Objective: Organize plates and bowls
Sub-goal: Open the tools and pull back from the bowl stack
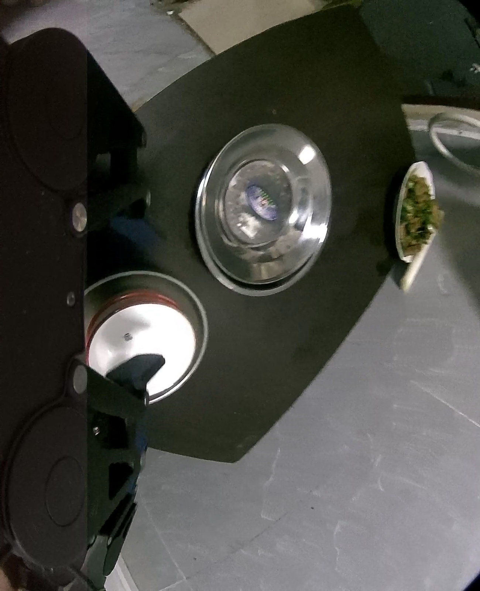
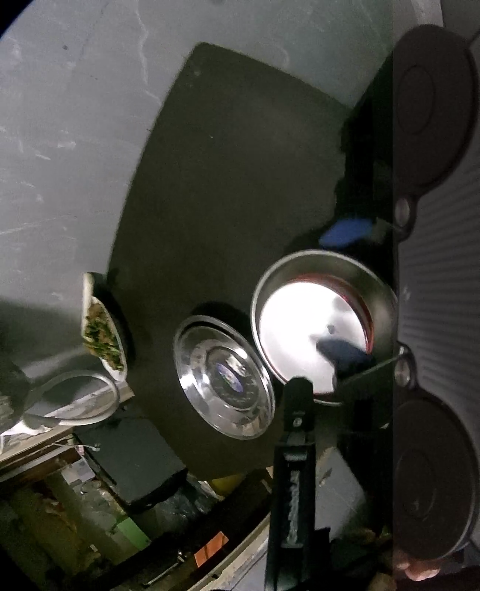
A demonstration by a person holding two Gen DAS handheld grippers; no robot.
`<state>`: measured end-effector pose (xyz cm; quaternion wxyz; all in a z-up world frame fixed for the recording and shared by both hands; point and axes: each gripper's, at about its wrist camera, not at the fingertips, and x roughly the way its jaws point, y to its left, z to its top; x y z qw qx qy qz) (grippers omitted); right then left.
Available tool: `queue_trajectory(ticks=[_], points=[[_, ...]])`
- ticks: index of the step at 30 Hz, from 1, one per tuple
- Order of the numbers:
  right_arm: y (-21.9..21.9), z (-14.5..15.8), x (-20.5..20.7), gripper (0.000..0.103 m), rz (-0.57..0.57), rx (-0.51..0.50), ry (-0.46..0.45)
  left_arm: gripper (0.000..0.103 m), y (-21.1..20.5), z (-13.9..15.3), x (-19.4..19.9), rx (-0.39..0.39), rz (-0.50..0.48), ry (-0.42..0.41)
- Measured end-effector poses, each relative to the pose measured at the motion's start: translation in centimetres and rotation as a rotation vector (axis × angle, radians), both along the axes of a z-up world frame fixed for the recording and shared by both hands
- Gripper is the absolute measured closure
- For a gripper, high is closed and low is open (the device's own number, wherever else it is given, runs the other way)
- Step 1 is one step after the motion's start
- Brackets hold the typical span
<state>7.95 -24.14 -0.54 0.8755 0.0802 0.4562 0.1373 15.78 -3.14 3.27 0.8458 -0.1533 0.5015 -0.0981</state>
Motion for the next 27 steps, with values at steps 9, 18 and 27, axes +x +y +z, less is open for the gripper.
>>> queue_trajectory(ticks=[9,18,27], points=[[-1.4,0.5,-1.0,0.000,-0.036,-0.019,-0.038,0.001,1.2,0.8,-1.8,0.047,0.057,-0.072],[-2.2,-0.6,-1.4,0.000,-0.098,-0.121,-0.009,0.001,2.2,-0.8,-2.7,0.139,0.085,0.029],[-3.0,-2.2,-1.7,0.000,-0.169,-0.139,0.052,0.001,1.5,-1.2,-1.9,0.216,0.001,0.100]])
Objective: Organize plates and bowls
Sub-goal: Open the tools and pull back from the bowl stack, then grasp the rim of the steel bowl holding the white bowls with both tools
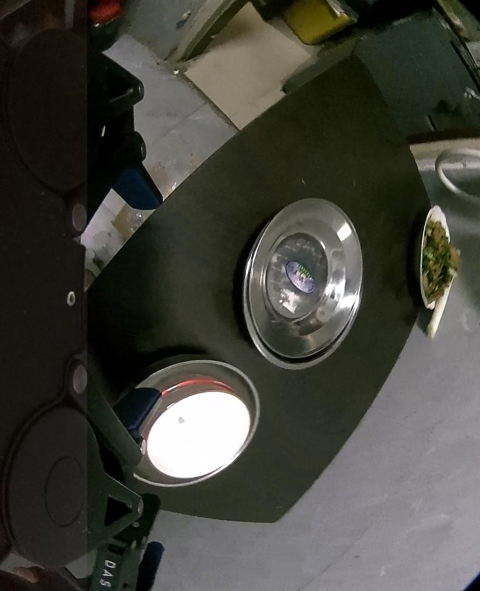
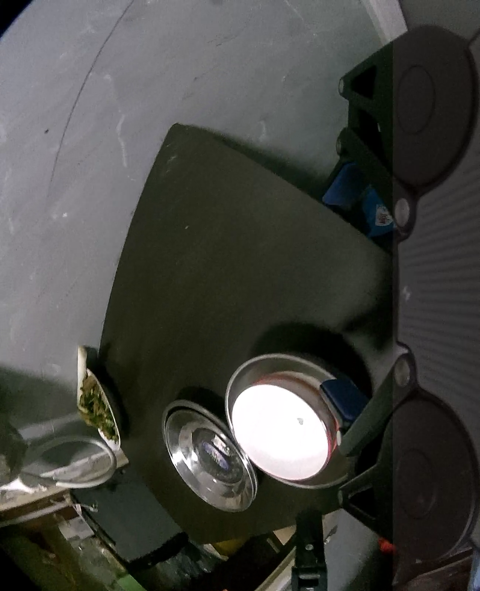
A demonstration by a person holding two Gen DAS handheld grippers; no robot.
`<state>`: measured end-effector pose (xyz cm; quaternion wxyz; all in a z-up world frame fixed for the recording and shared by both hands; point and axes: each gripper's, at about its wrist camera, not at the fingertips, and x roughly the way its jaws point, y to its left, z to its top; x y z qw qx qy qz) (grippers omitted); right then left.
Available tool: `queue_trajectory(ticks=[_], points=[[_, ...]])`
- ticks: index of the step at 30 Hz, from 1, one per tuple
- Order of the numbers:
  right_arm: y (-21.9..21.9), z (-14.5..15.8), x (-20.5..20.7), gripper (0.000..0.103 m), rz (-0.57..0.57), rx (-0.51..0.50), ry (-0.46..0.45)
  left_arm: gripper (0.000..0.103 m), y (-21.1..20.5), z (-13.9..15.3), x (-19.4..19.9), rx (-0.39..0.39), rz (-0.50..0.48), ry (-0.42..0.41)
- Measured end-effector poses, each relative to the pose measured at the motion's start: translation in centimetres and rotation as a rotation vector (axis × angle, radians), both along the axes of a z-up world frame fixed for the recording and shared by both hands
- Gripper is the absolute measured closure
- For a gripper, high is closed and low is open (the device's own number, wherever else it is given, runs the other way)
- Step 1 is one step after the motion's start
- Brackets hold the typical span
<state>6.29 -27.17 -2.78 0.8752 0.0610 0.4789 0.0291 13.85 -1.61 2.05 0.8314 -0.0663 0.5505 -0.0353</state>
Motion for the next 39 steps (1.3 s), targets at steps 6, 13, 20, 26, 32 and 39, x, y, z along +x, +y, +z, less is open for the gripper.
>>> queue_trajectory(ticks=[6,13,20,26,32,39], points=[[0.0,-0.5,0.0,0.000,-0.039,0.015,0.018,0.001,-0.3,-0.3,0.8,0.010,-0.053,0.030],[0.5,0.0,0.1,0.000,-0.072,0.008,0.019,0.001,0.1,-0.7,2.0,-0.011,-0.102,0.042],[1.9,0.5,0.8,0.000,-0.076,-0.066,0.056,0.001,0.2,-1.7,3.2,-0.034,-0.155,0.040],[2.5,0.3,1.5,0.000,-0.030,-0.106,0.102,0.001,-0.4,-2.4,3.3,-0.051,-0.147,0.055],[2.7,-0.1,2.7,0.000,0.065,-0.098,0.111,0.001,-0.7,-3.0,2.6,-0.057,-0.061,0.071],[2.0,-0.3,3.9,0.000,0.153,-0.088,0.095,0.001,-1.0,-3.2,1.9,-0.020,0.015,0.066]])
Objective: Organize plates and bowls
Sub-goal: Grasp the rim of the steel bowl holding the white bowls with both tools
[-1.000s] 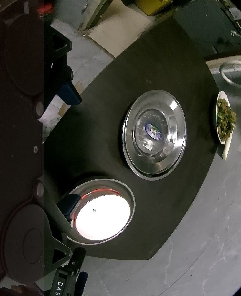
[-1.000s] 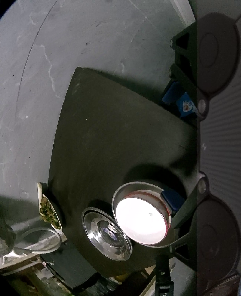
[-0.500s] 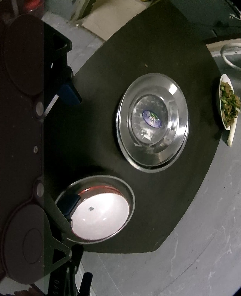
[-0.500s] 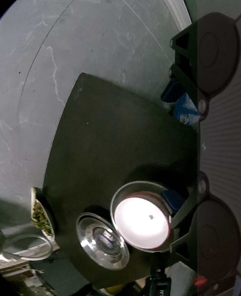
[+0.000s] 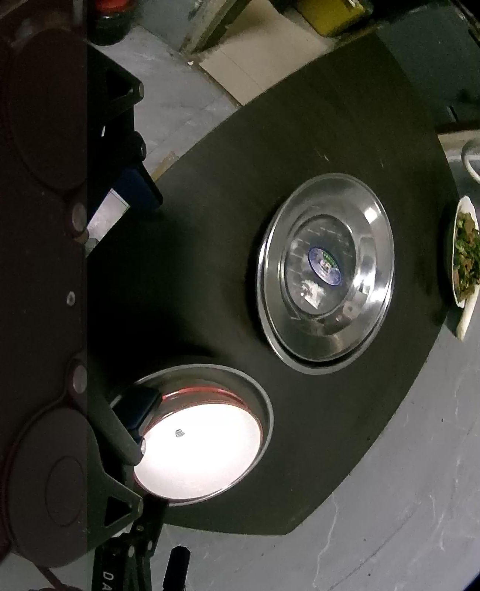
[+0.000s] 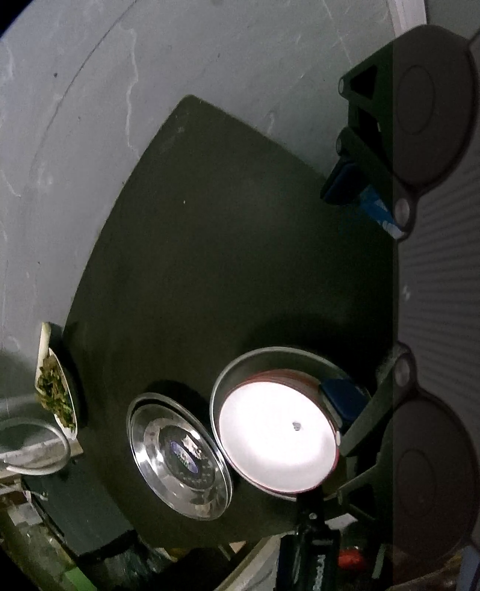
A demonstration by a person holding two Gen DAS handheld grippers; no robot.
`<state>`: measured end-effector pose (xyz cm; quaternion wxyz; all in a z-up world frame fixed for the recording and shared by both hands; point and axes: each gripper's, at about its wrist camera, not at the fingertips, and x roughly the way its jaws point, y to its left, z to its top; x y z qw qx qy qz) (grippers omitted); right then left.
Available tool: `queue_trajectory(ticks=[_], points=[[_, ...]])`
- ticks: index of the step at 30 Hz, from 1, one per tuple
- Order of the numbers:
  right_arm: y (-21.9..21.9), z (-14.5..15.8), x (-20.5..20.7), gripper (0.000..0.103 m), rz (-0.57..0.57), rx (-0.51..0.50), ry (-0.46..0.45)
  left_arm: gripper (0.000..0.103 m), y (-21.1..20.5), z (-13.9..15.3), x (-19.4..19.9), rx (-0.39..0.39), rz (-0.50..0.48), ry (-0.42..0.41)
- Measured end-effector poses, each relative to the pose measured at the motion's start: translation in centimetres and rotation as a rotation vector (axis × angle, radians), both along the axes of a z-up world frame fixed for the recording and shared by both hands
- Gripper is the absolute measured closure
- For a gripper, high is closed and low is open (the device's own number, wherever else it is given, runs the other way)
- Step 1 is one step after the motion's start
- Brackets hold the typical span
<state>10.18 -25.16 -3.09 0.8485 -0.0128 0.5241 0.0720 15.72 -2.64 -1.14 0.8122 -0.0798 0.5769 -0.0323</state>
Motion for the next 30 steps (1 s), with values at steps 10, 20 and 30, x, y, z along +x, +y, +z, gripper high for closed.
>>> queue_trajectory(ticks=[10,20,30], points=[[-0.6,-1.1,1.3,0.007,0.074,0.052,0.001,0.016,-0.6,0.1,-0.1,0.004,0.017,-0.018],[-0.6,-0.8,1.7,0.026,0.155,0.108,0.001,0.039,-0.4,0.0,-1.0,-0.098,0.102,-0.043],[0.0,-0.4,1.9,0.063,0.245,0.168,0.028,0.076,-0.8,0.3,-1.4,-0.190,0.098,-0.064]])
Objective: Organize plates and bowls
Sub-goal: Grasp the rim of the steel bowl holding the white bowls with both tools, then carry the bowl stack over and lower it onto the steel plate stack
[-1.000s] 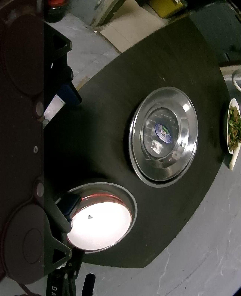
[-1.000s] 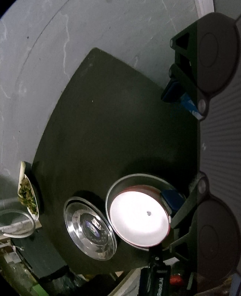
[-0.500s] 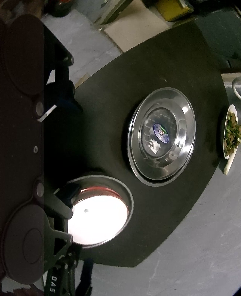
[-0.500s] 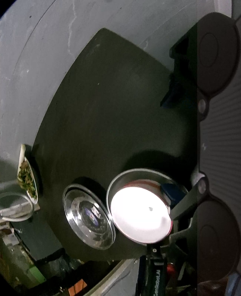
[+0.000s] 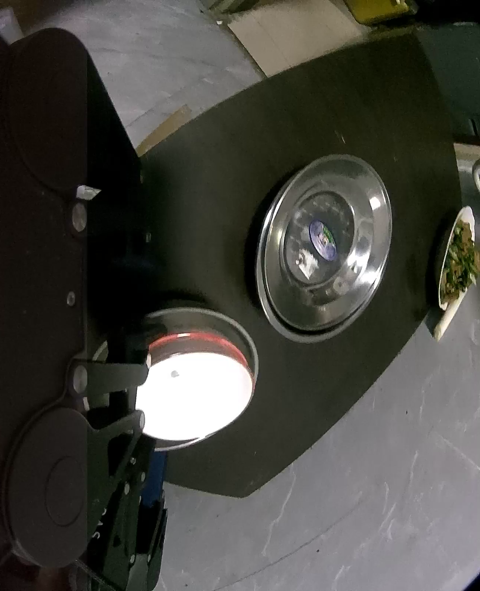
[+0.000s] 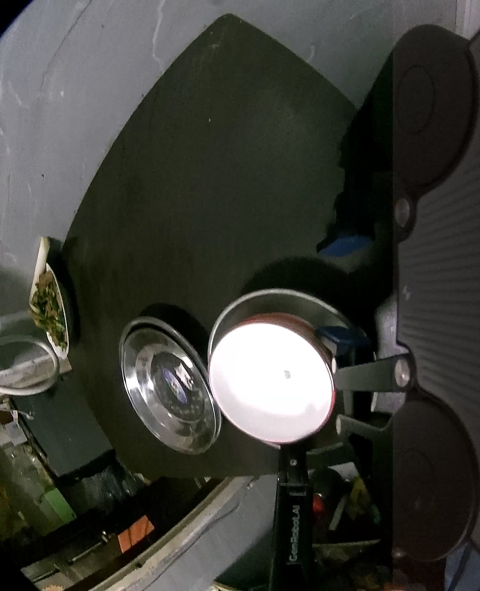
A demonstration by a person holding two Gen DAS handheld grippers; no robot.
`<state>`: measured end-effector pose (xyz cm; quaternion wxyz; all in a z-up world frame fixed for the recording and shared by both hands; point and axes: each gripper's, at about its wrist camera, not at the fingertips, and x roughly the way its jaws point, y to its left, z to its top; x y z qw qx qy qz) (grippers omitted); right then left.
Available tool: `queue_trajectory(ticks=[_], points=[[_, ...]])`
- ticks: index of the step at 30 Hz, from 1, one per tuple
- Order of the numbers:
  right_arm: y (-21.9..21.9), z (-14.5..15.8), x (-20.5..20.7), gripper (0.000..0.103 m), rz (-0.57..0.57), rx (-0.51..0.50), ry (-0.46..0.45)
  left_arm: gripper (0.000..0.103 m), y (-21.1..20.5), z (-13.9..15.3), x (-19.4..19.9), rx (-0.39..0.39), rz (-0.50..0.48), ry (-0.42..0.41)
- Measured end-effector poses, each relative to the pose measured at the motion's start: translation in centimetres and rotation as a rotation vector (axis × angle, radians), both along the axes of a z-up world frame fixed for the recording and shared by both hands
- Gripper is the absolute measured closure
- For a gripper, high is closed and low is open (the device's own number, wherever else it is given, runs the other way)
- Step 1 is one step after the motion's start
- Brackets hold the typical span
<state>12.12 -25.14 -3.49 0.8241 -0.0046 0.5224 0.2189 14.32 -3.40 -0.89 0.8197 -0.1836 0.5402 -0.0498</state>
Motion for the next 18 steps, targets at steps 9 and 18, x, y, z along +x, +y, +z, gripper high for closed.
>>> queue_trajectory(ticks=[9,18], points=[[-0.2,-0.6,0.6,0.070,-0.020,0.064,0.073,0.088,-0.1,-0.1,0.3,-0.024,-0.038,-0.020],[0.1,-0.9,0.3,0.078,-0.057,0.082,0.092,0.087,0.4,-0.3,0.6,-0.051,-0.067,-0.019]])
